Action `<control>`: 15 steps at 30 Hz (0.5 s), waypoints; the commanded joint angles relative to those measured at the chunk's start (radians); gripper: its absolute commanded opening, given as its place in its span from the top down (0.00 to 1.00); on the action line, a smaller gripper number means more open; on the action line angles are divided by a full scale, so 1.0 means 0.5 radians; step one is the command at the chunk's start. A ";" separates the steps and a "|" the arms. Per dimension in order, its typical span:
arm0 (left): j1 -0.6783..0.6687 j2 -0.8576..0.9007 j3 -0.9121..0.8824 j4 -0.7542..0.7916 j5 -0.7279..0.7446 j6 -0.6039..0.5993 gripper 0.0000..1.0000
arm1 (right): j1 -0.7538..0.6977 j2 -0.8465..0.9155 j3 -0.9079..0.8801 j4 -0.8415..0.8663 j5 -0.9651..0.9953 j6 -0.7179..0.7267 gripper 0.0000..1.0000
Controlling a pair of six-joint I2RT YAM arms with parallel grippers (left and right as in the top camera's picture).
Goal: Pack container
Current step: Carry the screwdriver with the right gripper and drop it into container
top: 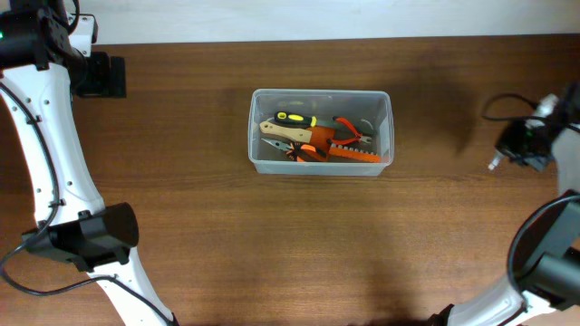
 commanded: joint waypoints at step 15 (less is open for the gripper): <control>0.012 -0.010 0.004 0.002 0.021 -0.018 0.01 | 1.598 -0.378 0.034 0.085 0.246 -1.323 0.96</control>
